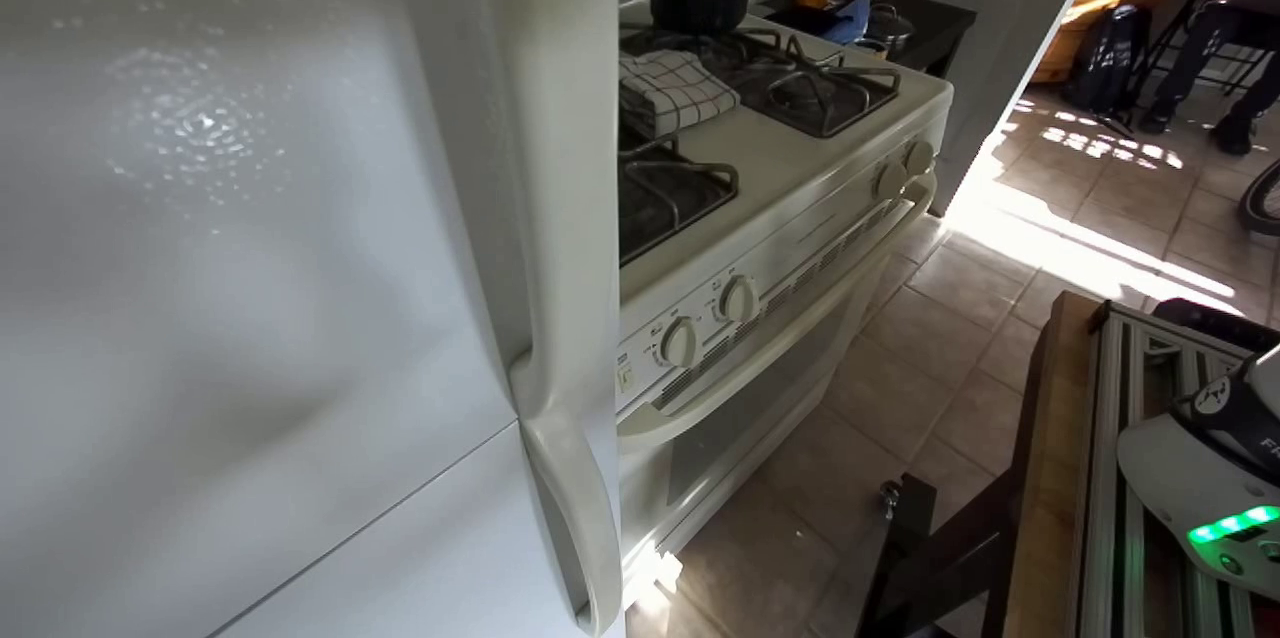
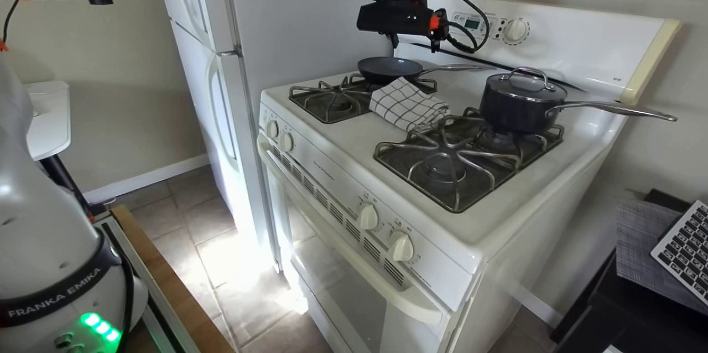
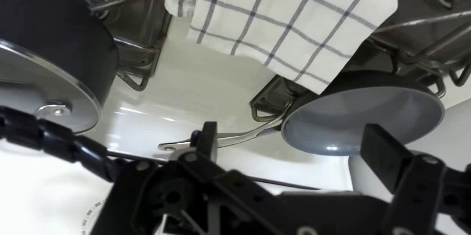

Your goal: Fold the towel two times over.

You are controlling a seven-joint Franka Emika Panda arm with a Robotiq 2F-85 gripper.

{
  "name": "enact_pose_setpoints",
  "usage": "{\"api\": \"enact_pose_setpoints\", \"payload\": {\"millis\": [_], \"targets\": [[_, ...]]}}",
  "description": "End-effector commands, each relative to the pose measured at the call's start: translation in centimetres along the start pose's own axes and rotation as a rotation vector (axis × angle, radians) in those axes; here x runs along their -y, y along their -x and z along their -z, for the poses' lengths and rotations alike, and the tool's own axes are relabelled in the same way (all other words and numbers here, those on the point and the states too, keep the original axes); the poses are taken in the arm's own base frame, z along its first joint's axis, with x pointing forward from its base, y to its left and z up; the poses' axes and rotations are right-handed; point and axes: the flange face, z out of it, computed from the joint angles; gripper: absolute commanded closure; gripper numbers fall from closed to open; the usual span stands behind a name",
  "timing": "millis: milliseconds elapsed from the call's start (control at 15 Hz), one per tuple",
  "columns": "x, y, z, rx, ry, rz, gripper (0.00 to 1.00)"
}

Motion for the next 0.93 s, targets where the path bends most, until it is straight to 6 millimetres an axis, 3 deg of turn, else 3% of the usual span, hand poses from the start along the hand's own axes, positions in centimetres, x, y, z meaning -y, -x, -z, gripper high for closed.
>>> {"api": "enact_pose_setpoints", "payload": {"millis": [0,867], "targets": [[0.6,1.0,1.6,-0.014,0.071,-0.110,0.00],[0.6,2.1,3.2,0.132,0.240,-0.293,0.00]]}}
